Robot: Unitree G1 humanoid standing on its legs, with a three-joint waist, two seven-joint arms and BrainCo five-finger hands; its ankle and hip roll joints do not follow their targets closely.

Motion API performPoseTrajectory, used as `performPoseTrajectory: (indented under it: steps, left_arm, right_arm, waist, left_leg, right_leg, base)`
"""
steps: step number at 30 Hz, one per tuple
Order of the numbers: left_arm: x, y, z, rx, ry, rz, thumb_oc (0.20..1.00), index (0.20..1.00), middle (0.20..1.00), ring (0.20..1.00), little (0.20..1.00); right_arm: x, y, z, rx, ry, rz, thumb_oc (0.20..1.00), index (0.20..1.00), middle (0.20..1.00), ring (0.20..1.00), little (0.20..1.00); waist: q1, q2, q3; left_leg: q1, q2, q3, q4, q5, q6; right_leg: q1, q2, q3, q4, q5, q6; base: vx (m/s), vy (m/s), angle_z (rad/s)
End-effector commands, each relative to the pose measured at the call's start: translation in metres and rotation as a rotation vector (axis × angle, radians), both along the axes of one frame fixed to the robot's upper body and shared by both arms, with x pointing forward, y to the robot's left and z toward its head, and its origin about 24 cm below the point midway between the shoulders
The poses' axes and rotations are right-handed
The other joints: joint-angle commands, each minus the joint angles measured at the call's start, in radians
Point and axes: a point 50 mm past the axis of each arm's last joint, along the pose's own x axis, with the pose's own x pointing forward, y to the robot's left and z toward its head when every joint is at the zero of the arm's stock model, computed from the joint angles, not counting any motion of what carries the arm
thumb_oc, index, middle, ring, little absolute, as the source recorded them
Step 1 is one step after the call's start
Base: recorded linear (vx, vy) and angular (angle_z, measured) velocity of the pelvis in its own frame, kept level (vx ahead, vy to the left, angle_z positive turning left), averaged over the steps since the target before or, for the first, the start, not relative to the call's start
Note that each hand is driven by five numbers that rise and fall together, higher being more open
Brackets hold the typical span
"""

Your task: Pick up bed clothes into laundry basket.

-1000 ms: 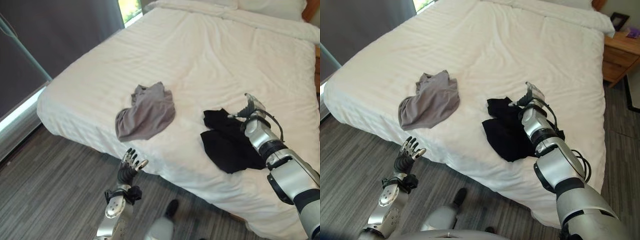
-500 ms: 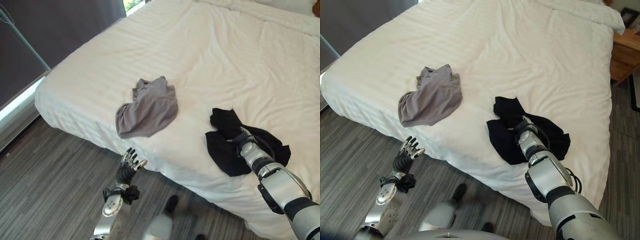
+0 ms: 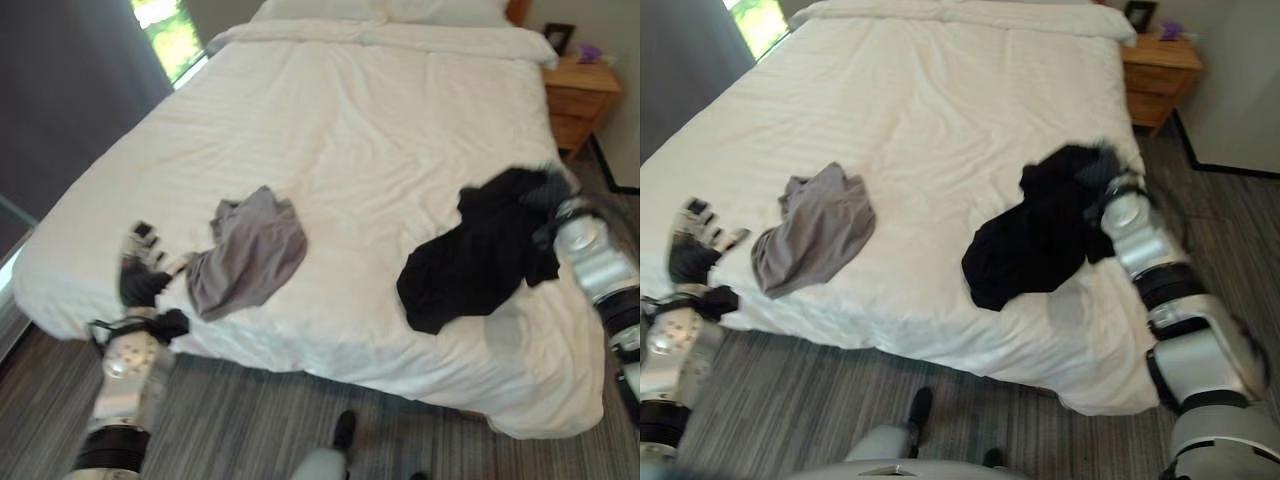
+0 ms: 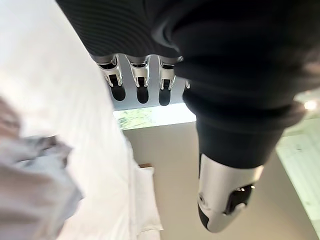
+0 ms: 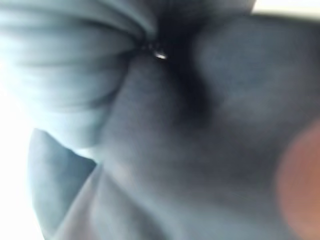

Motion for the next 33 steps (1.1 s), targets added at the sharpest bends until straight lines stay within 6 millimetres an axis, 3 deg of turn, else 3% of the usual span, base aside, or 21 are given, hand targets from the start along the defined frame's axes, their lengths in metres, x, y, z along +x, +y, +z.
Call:
performPoseTrajectory:
  steps: [1,4,5,6,8,9,10,14,15,18,19,21,23,24,25,26,27,28,29,30,33]
  left_arm:
    - [0.010,0.004,0.020,0.086,-0.037,0.020,1.000,1.000,1.000,1.000,1.000]
    - [0.013,0.020,0.023,0.175,0.015,0.125,1.000,1.000,1.000,1.000,1.000]
    - [0.013,0.025,0.026,0.215,0.026,0.164,1.000,1.000,1.000,1.000,1.000]
    - [0.014,0.031,0.029,0.295,0.061,0.228,1.000,1.000,1.000,1.000,1.000]
    - [0.016,0.033,0.022,0.370,0.127,0.280,1.000,1.000,1.000,1.000,1.000]
    - [0.017,0.038,0.024,0.421,0.158,0.315,1.000,1.000,1.000,1.000,1.000]
    - [0.019,0.051,0.014,0.571,0.341,0.431,1.000,1.000,1.000,1.000,1.000]
    - [0.024,0.048,-0.004,0.687,0.481,0.479,1.000,1.000,1.000,1.000,1.000]
    - [0.018,0.058,-0.014,0.754,0.600,0.557,1.000,1.000,1.000,1.000,1.000]
    - [0.008,0.065,-0.024,0.801,0.688,0.607,1.000,1.000,1.000,1.000,1.000]
    - [-0.006,0.073,-0.040,0.765,0.794,0.644,1.000,1.000,1.000,1.000,1.000]
    - [-0.010,0.075,-0.048,0.720,0.843,0.643,1.000,1.000,1.000,1.000,1.000]
    - [-0.024,0.069,-0.084,0.590,0.983,0.547,1.000,1.000,1.000,1.000,1.000]
    - [-0.024,0.069,-0.085,0.588,0.985,0.546,1.000,1.000,1.000,1.000,1.000]
    - [-0.034,0.063,-0.107,0.528,1.063,0.487,0.382,0.382,0.382,0.382,0.382]
    - [-0.052,0.045,-0.145,0.388,1.189,0.365,0.200,0.200,0.200,0.200,0.200]
    - [-0.053,0.045,-0.146,0.384,1.190,0.364,0.200,0.200,0.200,0.200,0.200]
    - [-0.059,0.035,-0.161,0.338,1.242,0.294,0.200,0.200,0.200,0.200,0.200]
    - [-0.072,0.010,-0.191,0.277,1.327,0.154,0.200,0.200,0.200,0.200,0.200]
    - [-0.073,0.009,-0.192,0.275,1.328,0.152,0.200,0.200,0.200,0.200,0.200]
    - [-0.091,-0.021,-0.222,0.251,1.420,-0.004,0.200,0.200,0.200,0.200,0.200]
  right_arm:
    - [-0.009,0.022,0.064,0.013,-0.254,0.090,0.200,0.200,0.200,0.200,0.200]
    - [-0.020,0.031,0.089,-0.021,-0.348,0.151,0.200,0.200,0.200,0.200,0.200]
    - [-0.024,0.039,0.101,-0.047,-0.387,0.190,0.200,0.200,0.200,0.200,0.200]
    - [-0.030,0.050,0.114,-0.081,-0.443,0.229,0.200,0.200,0.200,0.200,0.200]
    - [-0.039,0.051,0.124,-0.150,-0.478,0.226,0.200,0.200,0.200,0.200,0.200]
    - [-0.043,0.042,0.130,-0.150,-0.511,0.178,0.200,0.200,0.200,0.200,0.200]
    - [-0.057,0.029,0.141,-0.139,-0.557,0.127,0.200,0.200,0.200,0.200,0.200]
    - [-0.057,0.015,0.143,-0.149,-0.527,0.062,0.200,0.200,0.200,0.200,0.200]
    - [-0.057,0.009,0.138,-0.170,-0.494,0.052,0.200,0.200,0.200,0.200,0.200]
    - [-0.062,0.006,0.128,-0.200,-0.485,0.051,0.200,0.200,0.200,0.200,0.200]
    - [-0.063,0.011,0.115,-0.214,-0.476,0.079,0.200,0.200,0.200,0.200,0.200]
    - [-0.063,0.012,0.107,-0.206,-0.468,0.089,0.200,0.200,0.200,0.200,0.200]
    - [-0.061,0.020,0.104,-0.174,-0.467,0.121,0.200,0.200,0.200,0.200,0.200]
    - [-0.060,0.020,0.104,-0.175,-0.466,0.123,0.200,0.200,0.200,0.200,0.200]
    - [-0.058,0.024,0.103,-0.163,-0.457,0.139,0.200,0.200,0.200,0.200,0.200]
    - [-0.055,0.027,0.106,-0.146,-0.439,0.154,0.200,0.200,0.200,0.200,0.200]
    - [-0.054,0.028,0.106,-0.149,-0.438,0.157,0.200,0.200,0.200,0.200,0.200]
    - [-0.052,0.031,0.108,-0.155,-0.423,0.170,0.200,0.200,0.200,0.200,0.200]
    - [-0.050,0.030,0.108,-0.159,-0.401,0.173,0.200,0.200,0.200,0.200,0.200]
    - [-0.049,0.031,0.108,-0.162,-0.400,0.174,0.200,0.200,0.200,0.200,0.200]
    - [-0.050,0.009,0.098,-0.170,-0.323,0.122,0.200,0.200,0.200,0.200,0.200]
  waist:
    - [-0.009,-0.053,-0.058]
    - [-0.030,-0.054,-0.059]
    - [-0.029,-0.063,-0.044]
    - [-0.022,-0.082,-0.017]
    - [-0.027,-0.086,-0.013]
    - [-0.046,-0.082,-0.023]
    - [-0.097,-0.083,-0.051]
    - [-0.117,-0.101,-0.074]
    - [-0.139,-0.113,-0.082]
    - [-0.146,-0.123,-0.083]
    - [-0.158,-0.127,-0.081]
    - [-0.159,-0.137,-0.080]
    - [-0.160,-0.158,-0.070]
    - [-0.159,-0.157,-0.069]
    - [-0.162,-0.161,-0.066]
    - [-0.169,-0.162,-0.068]
    - [-0.168,-0.159,-0.067]
    - [-0.169,-0.155,-0.067]
    - [-0.169,-0.144,-0.068]
    - [-0.168,-0.141,-0.068]
    - [-0.169,-0.118,-0.077]
  left_leg:
    - [0.081,0.102,0.058,0.006,-0.163,-0.064]
    - [0.118,0.102,0.066,0.006,-0.175,-0.053]
    - [0.115,0.092,0.042,0.019,-0.162,-0.050]
    - [0.076,0.073,-0.031,0.068,-0.184,-0.065]
    - [0.030,0.084,-0.081,0.020,-0.165,-0.066]
    - [0.035,0.088,-0.068,0.006,-0.177,-0.063]
    - [0.054,0.094,-0.026,0.006,-0.170,-0.060]
    - [0.087,0.062,0.008,0.006,-0.193,-0.046]
    - [0.100,0.050,0.047,0.006,-0.203,-0.039]
    - [0.107,0.048,0.074,0.006,-0.210,-0.033]
    - [0.113,0.049,0.094,0.006,-0.216,-0.029]
    - [0.118,0.051,0.113,0.006,-0.220,-0.028]
    - [0.141,0.050,0.150,0.006,-0.230,-0.024]
    - [0.143,0.050,0.152,0.006,-0.231,-0.024]
    - [0.154,0.048,0.166,0.006,-0.236,-0.022]
    - [0.170,0.044,0.187,0.006,-0.243,-0.018]
    - [0.173,0.045,0.191,0.006,-0.244,-0.018]
    - [0.182,0.043,0.204,0.006,-0.249,-0.017]
    - [0.195,0.037,0.215,0.006,-0.256,-0.012]
    - [0.196,0.037,0.215,0.006,-0.257,-0.012]
    - [0.211,0.029,0.219,0.006,-0.267,-0.006]
  right_leg:
    - [-0.109,-0.090,0.029,0.012,0.076,0.077]
    - [-0.120,-0.081,0.070,0.012,0.081,0.079]
    - [-0.135,-0.081,0.097,0.012,0.100,0.075]
    - [-0.147,-0.079,0.129,0.012,0.098,0.071]
    - [-0.157,-0.075,0.161,0.012,0.103,0.077]
    - [-0.158,-0.075,0.161,0.012,0.097,0.084]
    - [-0.150,-0.097,0.150,0.012,0.109,0.097]
    - [-0.153,-0.126,0.151,0.012,0.122,0.117]
    - [-0.181,-0.138,0.173,0.012,0.152,0.138]
    - [-0.197,-0.142,0.189,0.012,0.168,0.152]
    - [-0.212,-0.144,0.195,0.012,0.183,0.164]
    - [-0.220,-0.144,0.196,0.012,0.192,0.170]
    - [-0.230,-0.140,0.200,0.012,0.214,0.181]
    - [-0.229,-0.140,0.202,0.012,0.214,0.181]
    - [-0.232,-0.138,0.206,0.012,0.222,0.184]
    - [-0.236,-0.136,0.206,0.012,0.233,0.188]
    - [-0.235,-0.135,0.209,0.012,0.233,0.188]
    - [-0.237,-0.134,0.207,0.012,0.237,0.190]
    - [-0.239,-0.139,0.187,0.012,0.244,0.192]
    - [-0.238,-0.138,0.188,0.012,0.244,0.192]
    - [-0.239,-0.141,0.174,0.012,0.249,0.192]
  base:
    - [0.04,0.018,-0.17]
    - [0.00,0.056,-0.31]
    - [-0.10,0.053,-0.66]
    - [-0.10,0.072,-0.65]
    - [0.00,0.120,-0.68]
    - [0.11,0.332,-0.63]
    - [0.12,0.362,-0.20]
    - [0.04,0.247,-0.03]
    - [-0.02,0.301,-0.30]
    - [-0.01,0.200,-0.51]
    - [0.00,0.155,-0.71]
    - [-0.03,0.097,-0.44]
    - [-0.04,0.092,-0.56]
    - [-0.01,0.056,-0.40]
    - [-0.01,0.082,-0.41]
    - [-0.01,0.081,-0.29]
    - [0.00,0.096,-0.28]
    - [0.00,0.103,-0.27]
    - [0.00,0.103,-0.41]
    - [0.00,0.082,-0.37]
    - [0.00,0.069,-0.26]
